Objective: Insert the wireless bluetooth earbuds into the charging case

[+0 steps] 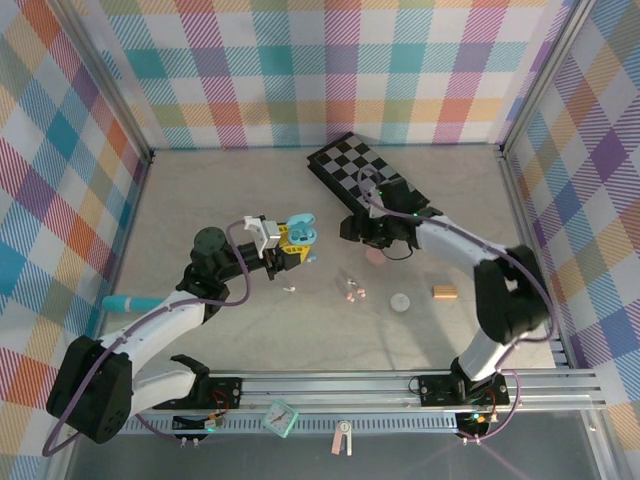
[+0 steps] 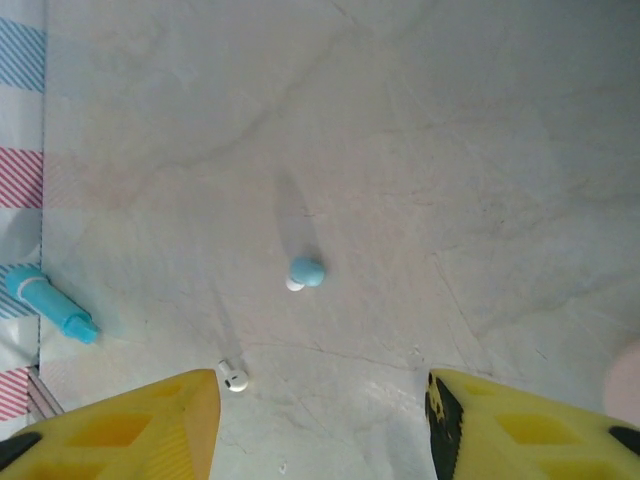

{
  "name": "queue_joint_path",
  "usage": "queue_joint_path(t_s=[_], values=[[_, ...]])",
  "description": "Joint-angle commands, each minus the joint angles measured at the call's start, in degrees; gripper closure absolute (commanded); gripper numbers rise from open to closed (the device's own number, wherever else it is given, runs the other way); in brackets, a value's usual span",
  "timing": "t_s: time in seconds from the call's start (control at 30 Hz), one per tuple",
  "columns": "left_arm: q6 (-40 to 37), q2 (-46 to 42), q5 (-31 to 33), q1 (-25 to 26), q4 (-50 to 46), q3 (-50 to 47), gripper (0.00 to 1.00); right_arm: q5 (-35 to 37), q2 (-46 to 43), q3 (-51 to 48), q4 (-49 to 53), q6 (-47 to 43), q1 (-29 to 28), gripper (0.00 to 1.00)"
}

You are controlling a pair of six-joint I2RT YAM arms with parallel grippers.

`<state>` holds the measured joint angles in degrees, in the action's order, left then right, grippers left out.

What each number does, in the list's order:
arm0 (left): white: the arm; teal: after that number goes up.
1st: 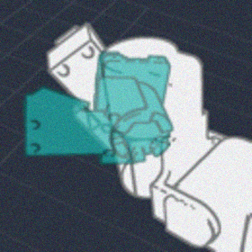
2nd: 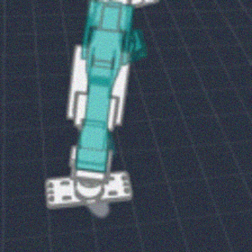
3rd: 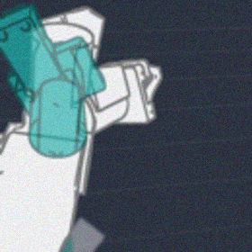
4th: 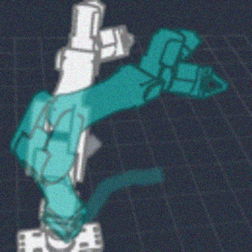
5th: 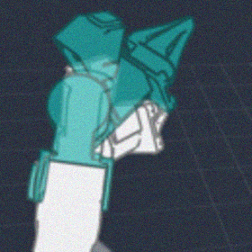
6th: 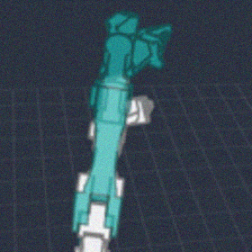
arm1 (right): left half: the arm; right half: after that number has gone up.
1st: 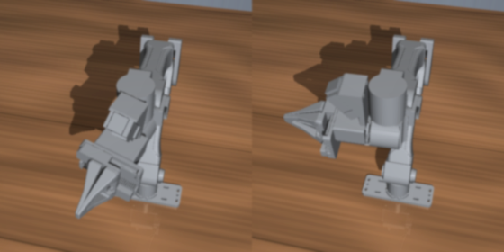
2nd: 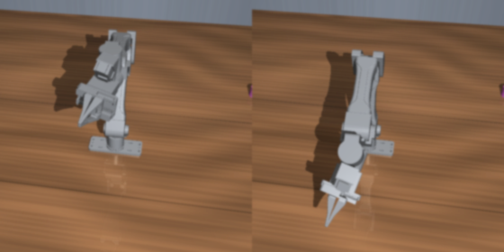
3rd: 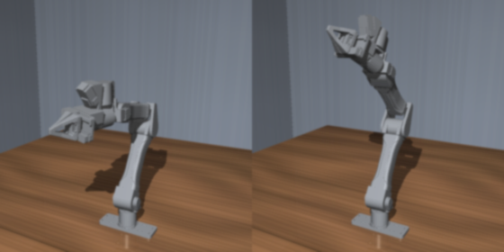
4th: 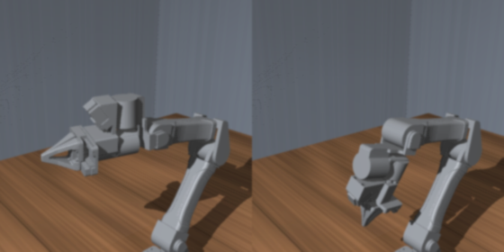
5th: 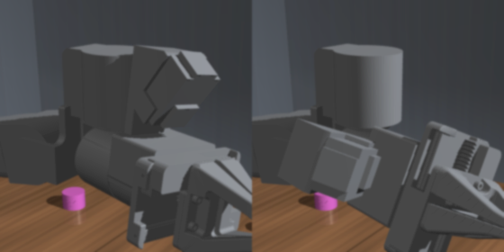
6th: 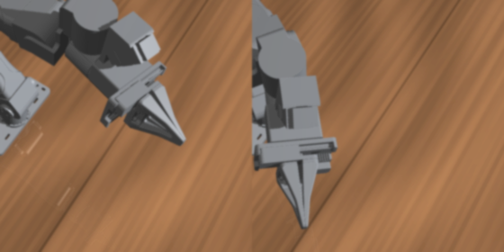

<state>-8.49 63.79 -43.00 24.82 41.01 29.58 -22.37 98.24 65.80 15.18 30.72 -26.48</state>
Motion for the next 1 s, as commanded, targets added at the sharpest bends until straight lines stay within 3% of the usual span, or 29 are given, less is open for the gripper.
queue_joint_path(t_s=[0.0,0.17,0.67,0.97], values=[[4.3,-2.5,-0.2,-0.4,5.5,-1.7,0.65,-5.6,5.8,6.2,2.3,-0.1,-1.7,0.43],[3.1,-4.6,0.0,-0.5,2.4,-1.7,0.66,-6.3,13.3,12.1,4.2,1.4,-4.8,0.45],[4.8,-4.0,-1.1,-0.6,5.8,-1.7,0.65,-5.4,18.6,8.5,-5.2,17.2,-9.7,0.48],[3.8,-4.4,-0.8,-0.6,4.4,-1.5,0.65,-4.8,22.2,11.2,-4.3,17.4,-9.8,0.48]])
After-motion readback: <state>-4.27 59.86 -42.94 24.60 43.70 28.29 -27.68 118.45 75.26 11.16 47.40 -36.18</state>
